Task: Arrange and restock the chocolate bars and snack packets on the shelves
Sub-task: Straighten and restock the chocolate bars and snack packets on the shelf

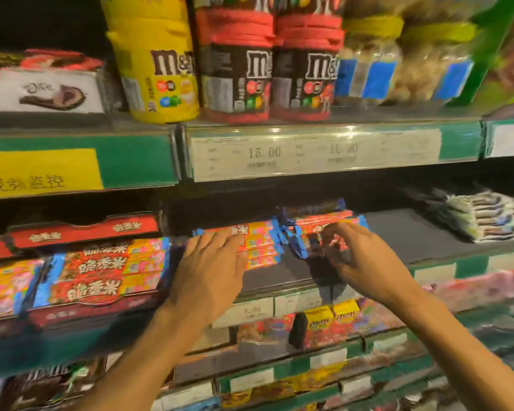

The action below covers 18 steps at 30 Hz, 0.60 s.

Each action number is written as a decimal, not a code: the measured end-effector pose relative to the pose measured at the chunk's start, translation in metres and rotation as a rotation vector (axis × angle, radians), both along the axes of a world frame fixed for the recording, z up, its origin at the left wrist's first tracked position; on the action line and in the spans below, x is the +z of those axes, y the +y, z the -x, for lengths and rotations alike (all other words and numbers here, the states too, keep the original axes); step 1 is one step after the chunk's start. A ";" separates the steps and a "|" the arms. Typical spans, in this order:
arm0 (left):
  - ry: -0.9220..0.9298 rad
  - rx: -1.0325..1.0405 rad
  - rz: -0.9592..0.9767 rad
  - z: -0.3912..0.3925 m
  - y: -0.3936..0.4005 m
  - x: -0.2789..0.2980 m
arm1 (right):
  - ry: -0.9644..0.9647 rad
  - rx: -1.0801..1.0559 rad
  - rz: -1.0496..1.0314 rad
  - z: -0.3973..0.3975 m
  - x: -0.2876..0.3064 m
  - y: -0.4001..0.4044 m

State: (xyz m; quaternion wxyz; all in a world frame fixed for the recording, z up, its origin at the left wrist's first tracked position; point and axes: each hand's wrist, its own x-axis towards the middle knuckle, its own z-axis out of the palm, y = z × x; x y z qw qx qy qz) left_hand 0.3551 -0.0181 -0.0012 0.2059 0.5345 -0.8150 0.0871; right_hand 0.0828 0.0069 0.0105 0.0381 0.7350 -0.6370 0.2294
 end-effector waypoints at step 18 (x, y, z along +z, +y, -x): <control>0.312 0.050 -0.192 0.025 0.002 0.020 | -0.104 0.078 -0.205 0.029 0.008 -0.038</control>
